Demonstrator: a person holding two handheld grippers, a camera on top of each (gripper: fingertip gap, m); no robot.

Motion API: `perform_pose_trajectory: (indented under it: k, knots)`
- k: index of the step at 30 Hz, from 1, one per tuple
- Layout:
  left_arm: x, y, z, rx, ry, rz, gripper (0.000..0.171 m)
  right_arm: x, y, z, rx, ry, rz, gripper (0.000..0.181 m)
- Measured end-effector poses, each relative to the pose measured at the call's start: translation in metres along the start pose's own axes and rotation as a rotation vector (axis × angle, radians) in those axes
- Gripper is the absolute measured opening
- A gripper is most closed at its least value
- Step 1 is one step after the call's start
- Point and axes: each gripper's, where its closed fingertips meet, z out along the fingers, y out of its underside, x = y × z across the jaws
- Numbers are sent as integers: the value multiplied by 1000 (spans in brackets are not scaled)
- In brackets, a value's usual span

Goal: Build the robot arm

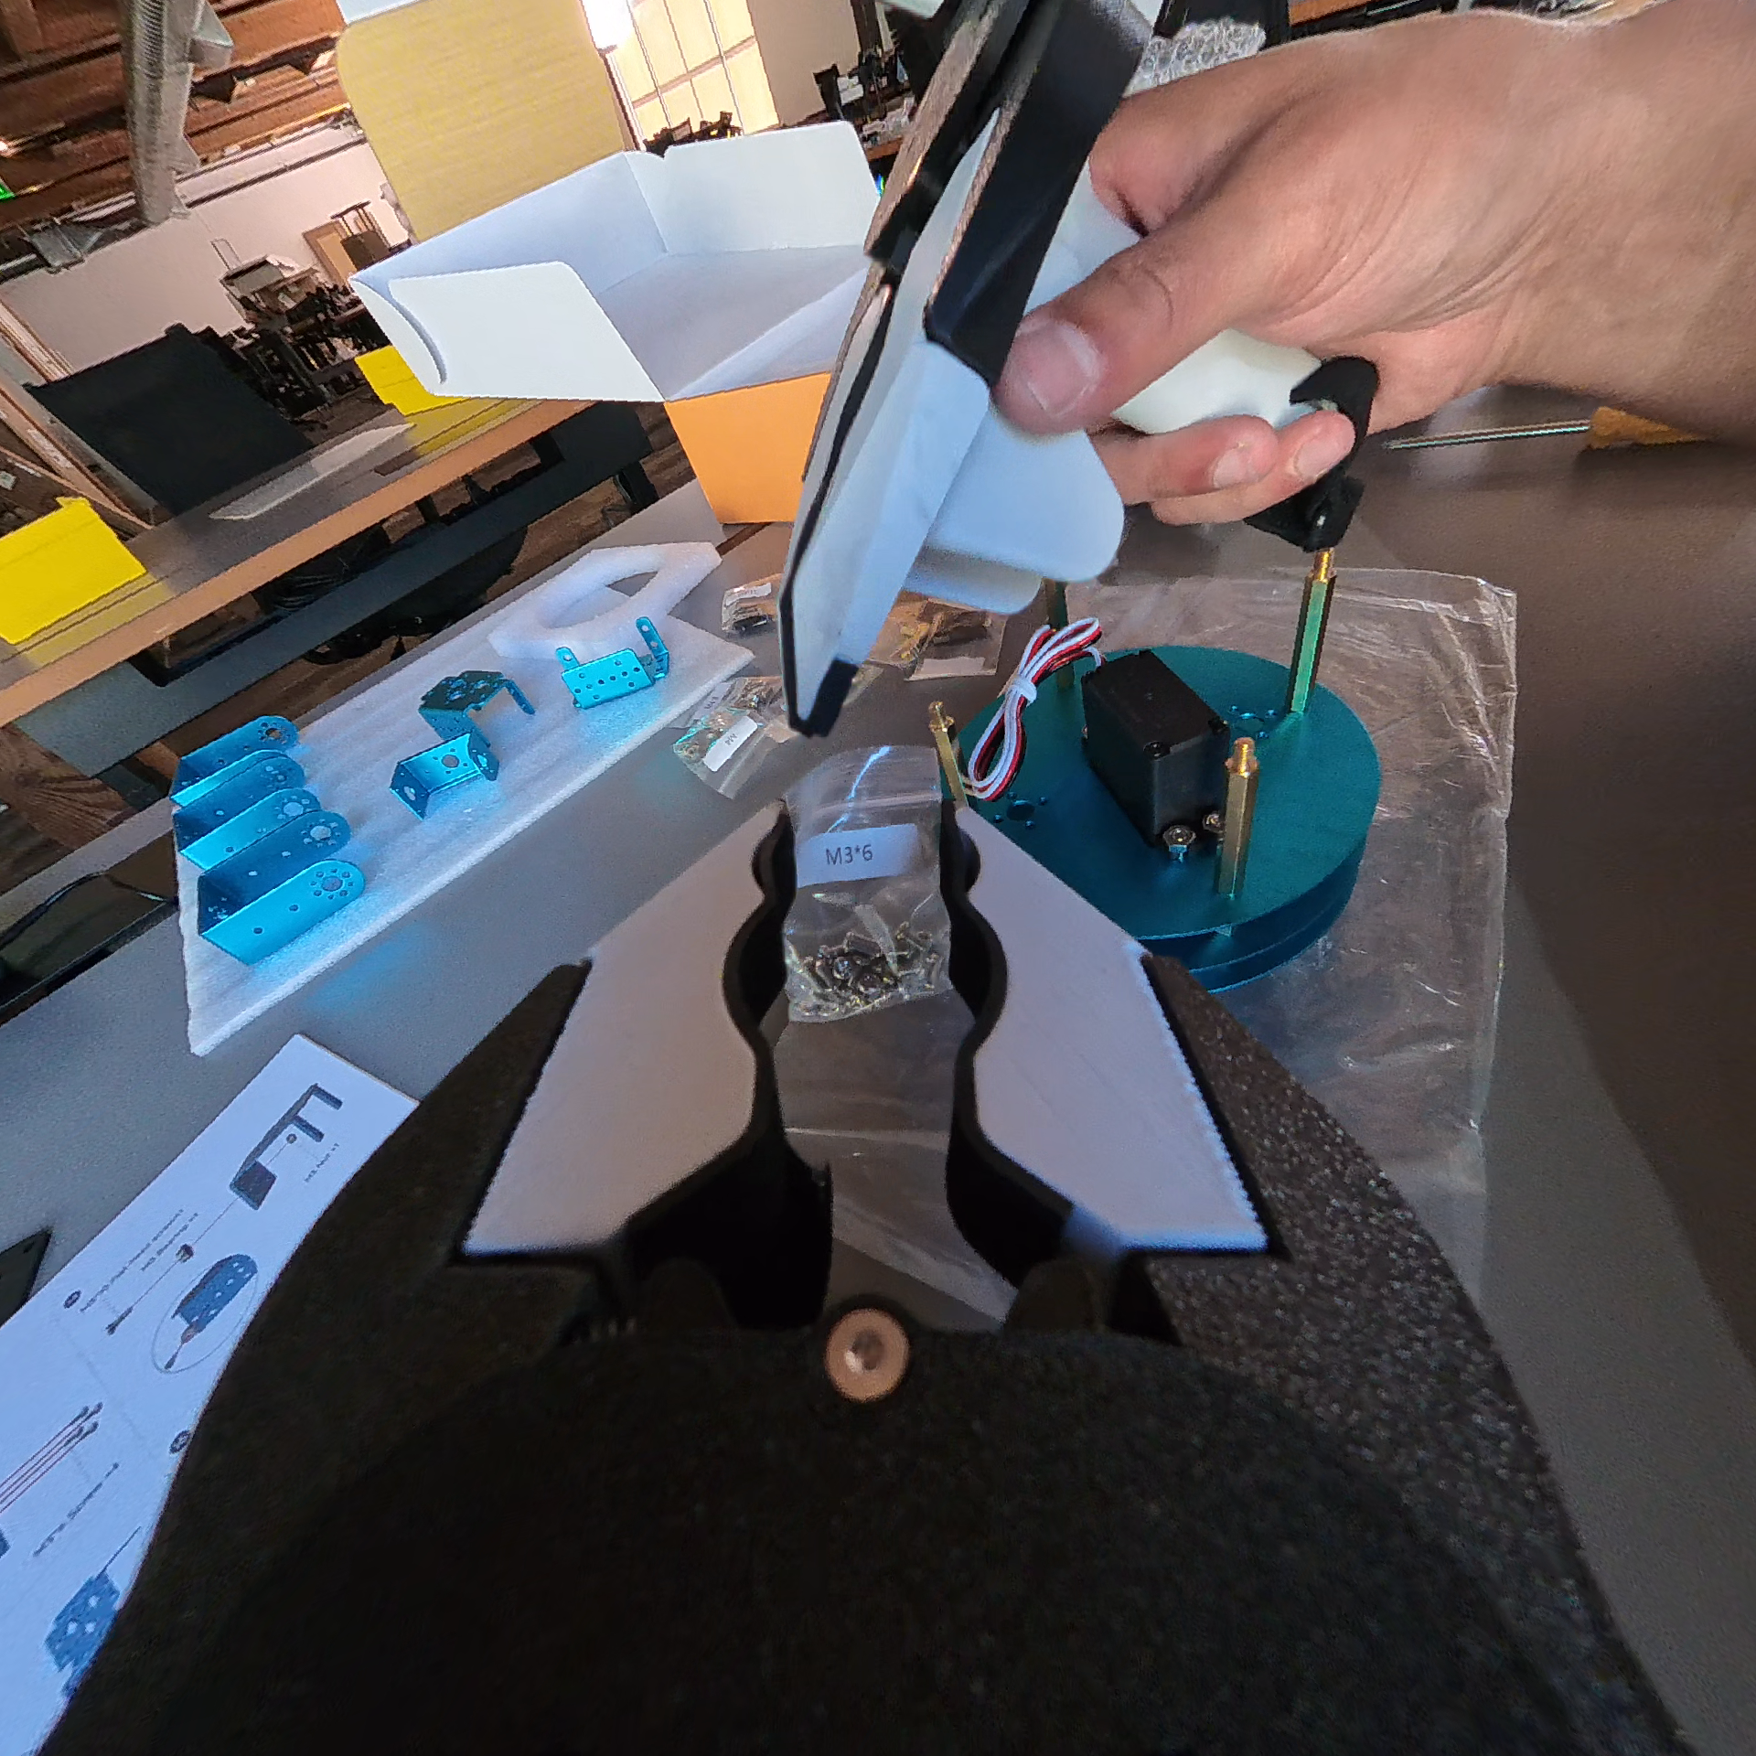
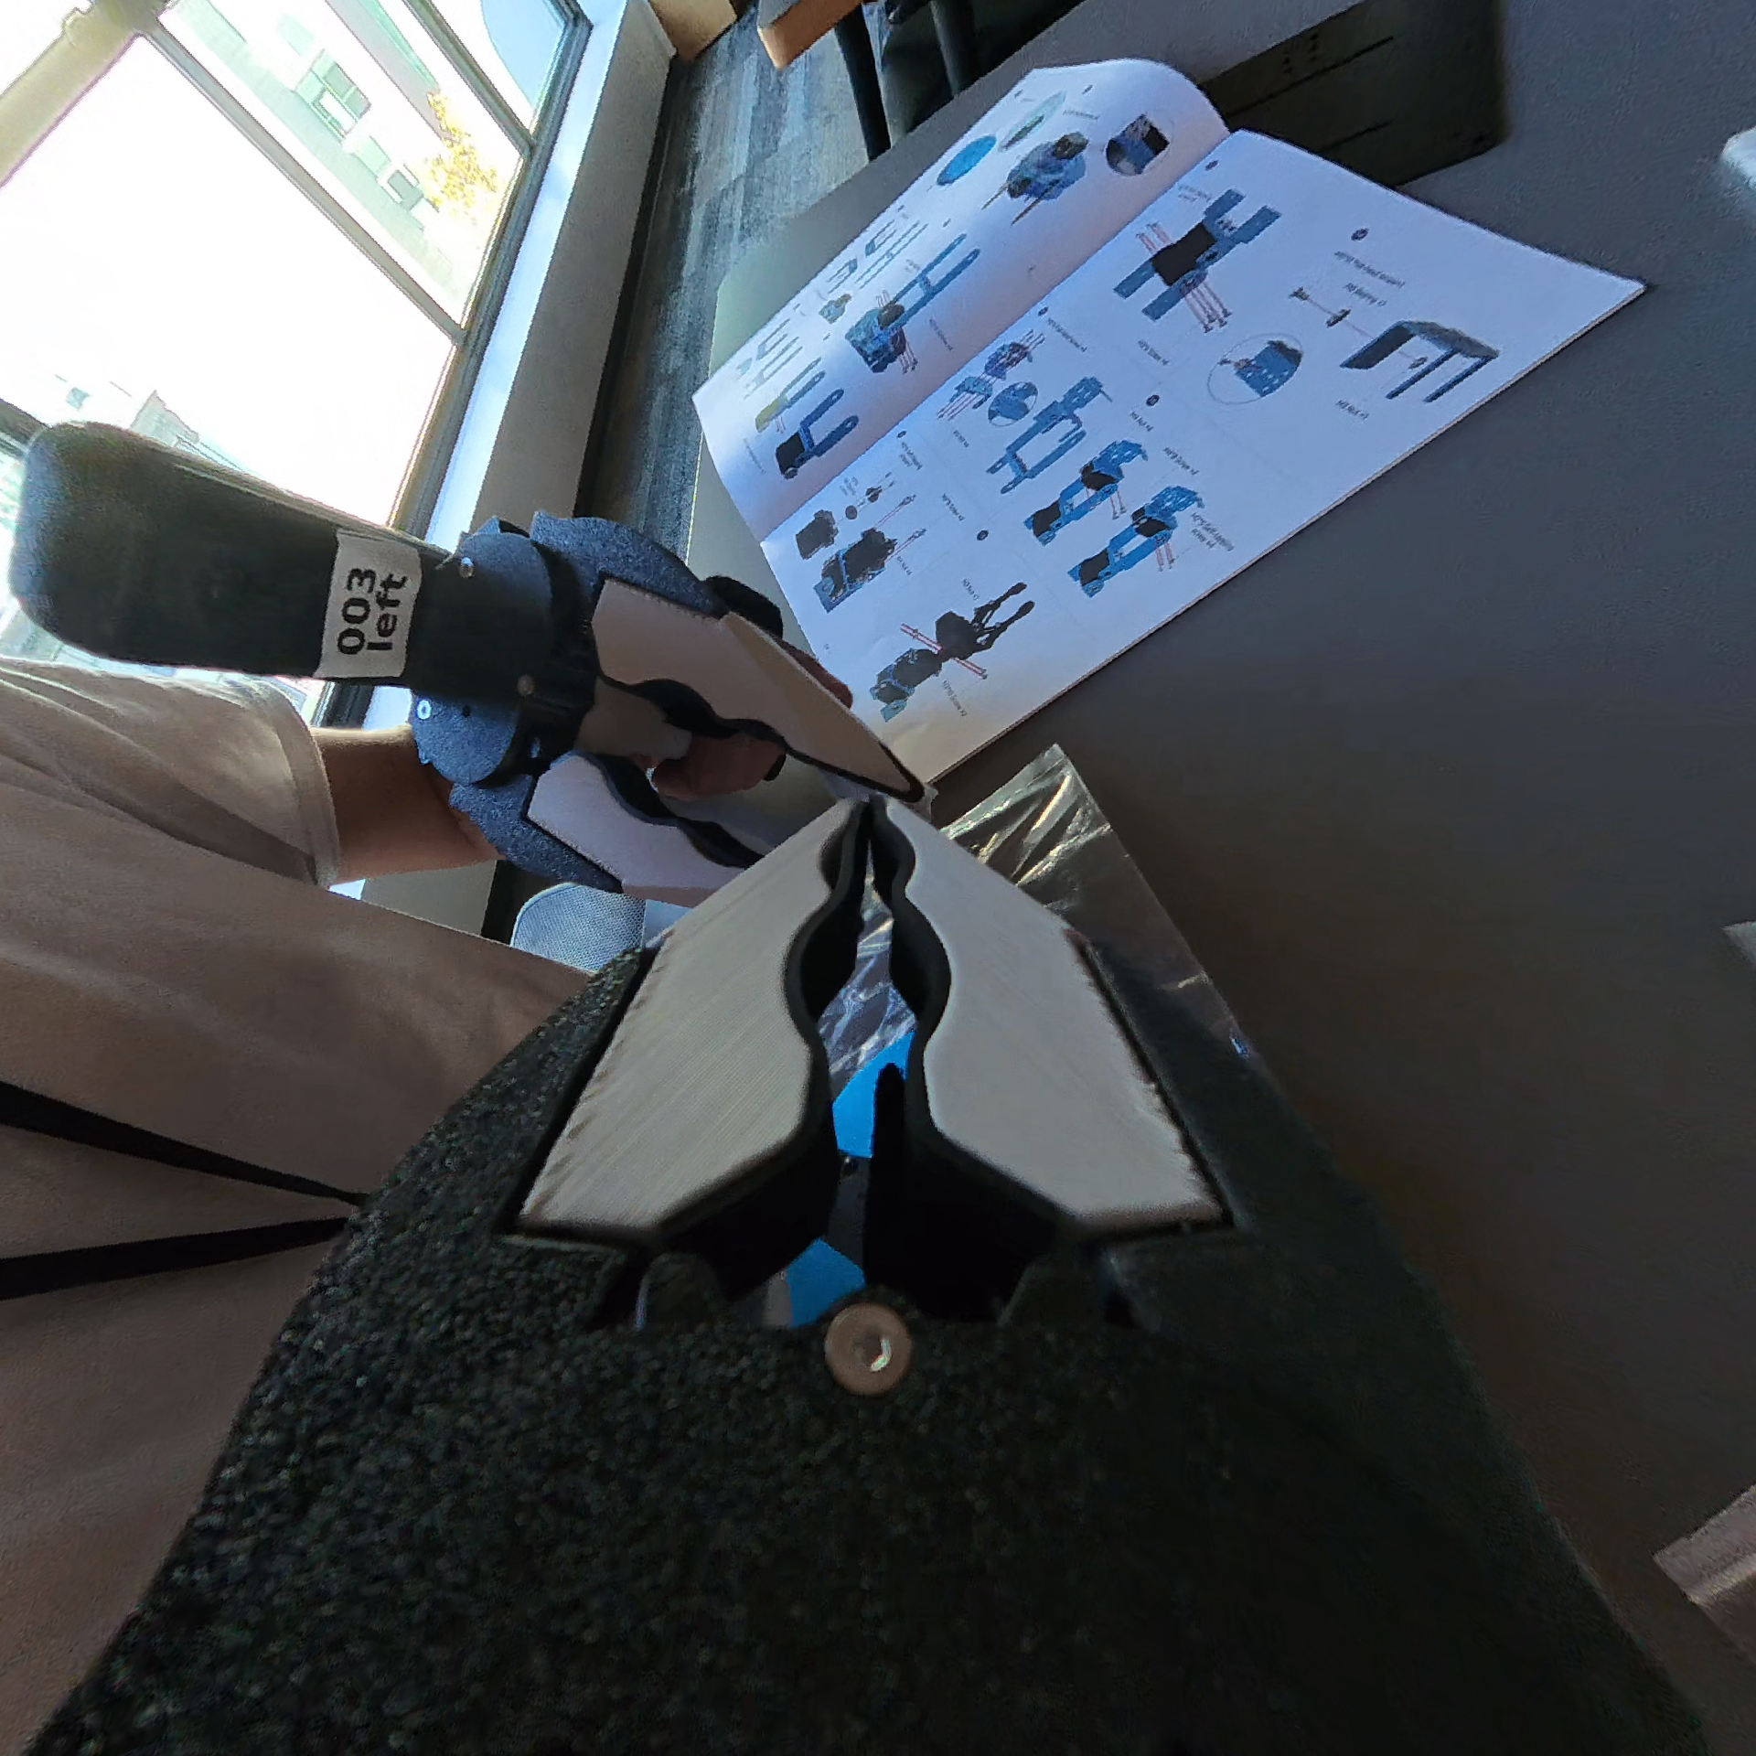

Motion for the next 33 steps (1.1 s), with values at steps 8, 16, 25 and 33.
perform_pose_trajectory:
  k: [8, 16, 25, 33]
  knots:
    - [-1, -5, -7, 22, -7, -14, 27, -4, -1, -2, 2, 37, -103, 3]
    - [2, -10, -11, 41, 6, -31, 27, -12, -8, -4, 60, 58, -235, 12]
    - [8, -16, -15, 61, 34, -37, 27, -18, -9, 0, 62, 66, -295, 12]
    - [8, -17, -16, 61, 30, -36, 27, -20, -8, 3, 52, 63, -308, 12]
